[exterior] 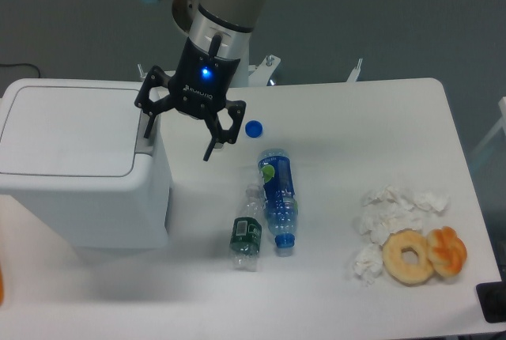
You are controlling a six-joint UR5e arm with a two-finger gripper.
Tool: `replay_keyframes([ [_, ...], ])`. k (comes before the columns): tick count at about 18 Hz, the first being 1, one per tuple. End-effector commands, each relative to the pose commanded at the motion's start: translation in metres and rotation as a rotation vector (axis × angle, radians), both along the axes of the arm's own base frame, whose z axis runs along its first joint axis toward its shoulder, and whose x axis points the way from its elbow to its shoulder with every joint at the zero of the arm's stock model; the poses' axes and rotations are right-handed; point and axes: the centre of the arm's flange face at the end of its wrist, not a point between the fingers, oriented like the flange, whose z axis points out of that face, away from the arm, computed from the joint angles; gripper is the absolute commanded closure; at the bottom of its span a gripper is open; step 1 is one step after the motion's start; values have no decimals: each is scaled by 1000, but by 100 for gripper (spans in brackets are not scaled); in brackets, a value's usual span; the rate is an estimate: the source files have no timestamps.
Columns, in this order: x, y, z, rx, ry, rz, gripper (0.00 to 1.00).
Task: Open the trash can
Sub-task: 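Press the gripper against the lid to flip it open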
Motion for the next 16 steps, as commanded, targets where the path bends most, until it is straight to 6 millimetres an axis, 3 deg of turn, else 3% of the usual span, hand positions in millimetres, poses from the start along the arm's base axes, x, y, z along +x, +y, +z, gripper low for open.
replay_keyframes([
  [16,-3,4,-9,-11,-10,-2,0],
])
